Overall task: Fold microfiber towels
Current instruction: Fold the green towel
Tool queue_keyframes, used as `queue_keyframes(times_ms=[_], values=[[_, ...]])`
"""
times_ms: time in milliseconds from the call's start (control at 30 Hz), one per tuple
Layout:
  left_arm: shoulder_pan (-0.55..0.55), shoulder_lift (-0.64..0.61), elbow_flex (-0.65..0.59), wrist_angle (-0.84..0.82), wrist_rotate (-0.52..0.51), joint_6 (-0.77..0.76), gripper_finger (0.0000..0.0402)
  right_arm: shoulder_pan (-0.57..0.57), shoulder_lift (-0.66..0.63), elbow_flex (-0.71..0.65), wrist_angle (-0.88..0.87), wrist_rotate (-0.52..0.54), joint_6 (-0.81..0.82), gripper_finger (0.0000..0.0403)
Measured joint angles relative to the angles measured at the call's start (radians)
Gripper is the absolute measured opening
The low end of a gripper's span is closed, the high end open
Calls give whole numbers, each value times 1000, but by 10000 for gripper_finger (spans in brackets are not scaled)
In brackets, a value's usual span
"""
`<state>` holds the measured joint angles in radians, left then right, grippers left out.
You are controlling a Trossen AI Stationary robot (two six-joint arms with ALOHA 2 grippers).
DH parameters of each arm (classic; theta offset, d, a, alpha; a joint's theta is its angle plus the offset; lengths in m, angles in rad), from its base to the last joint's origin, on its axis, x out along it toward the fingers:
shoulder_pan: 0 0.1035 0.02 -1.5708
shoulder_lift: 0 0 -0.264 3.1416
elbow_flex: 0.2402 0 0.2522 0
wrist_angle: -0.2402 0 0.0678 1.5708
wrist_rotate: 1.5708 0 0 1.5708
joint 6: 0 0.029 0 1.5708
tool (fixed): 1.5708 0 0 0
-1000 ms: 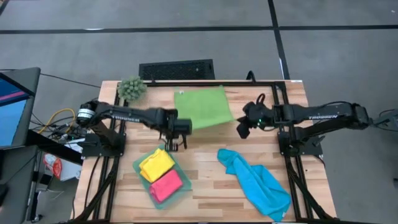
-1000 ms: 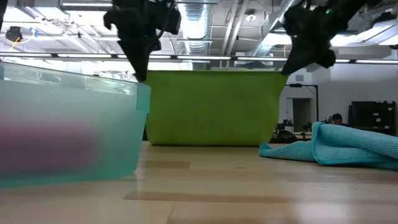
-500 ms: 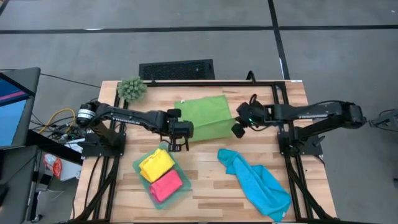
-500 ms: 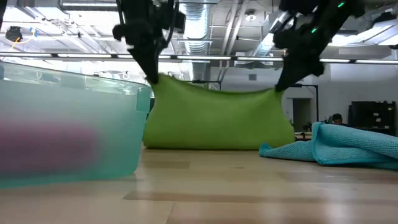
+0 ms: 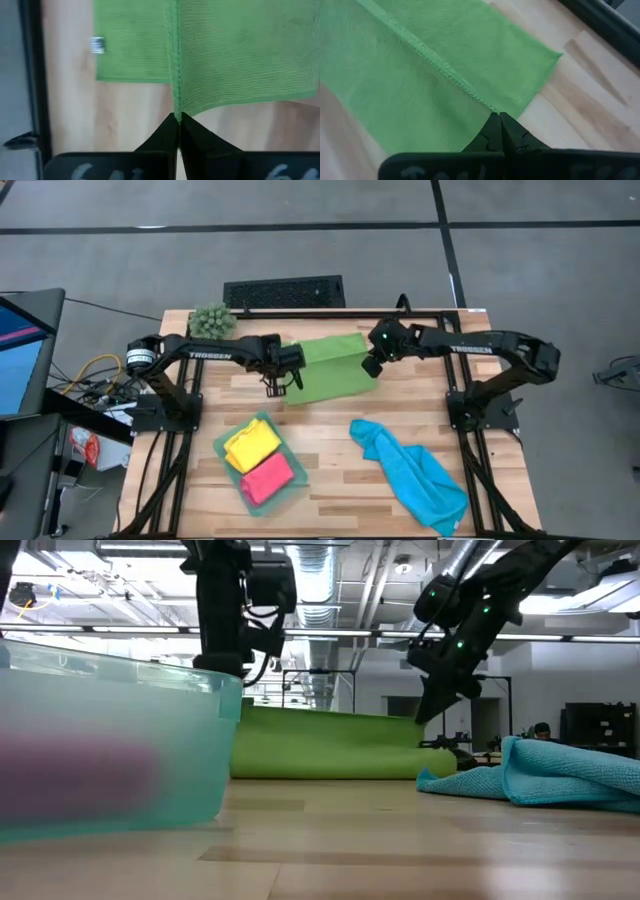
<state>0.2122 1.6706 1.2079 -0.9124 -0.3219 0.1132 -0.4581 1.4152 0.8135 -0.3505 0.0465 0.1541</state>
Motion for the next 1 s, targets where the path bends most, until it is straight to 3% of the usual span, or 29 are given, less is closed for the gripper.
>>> queue_keyframes(times_ms=[267,533,833,1000], values=[[122,0,0,102,31,113,2,-91,86,67,-4,0,-96,0],[203,0,0,175,107,132,2,-133,113,80,1,-2,-128,0],[226,0,-17,216,161,119,2,-149,146,80,25,-26,-146,0],[226,0,-21,201,128,103,2,-134,212,80,64,-27,-155,1]])
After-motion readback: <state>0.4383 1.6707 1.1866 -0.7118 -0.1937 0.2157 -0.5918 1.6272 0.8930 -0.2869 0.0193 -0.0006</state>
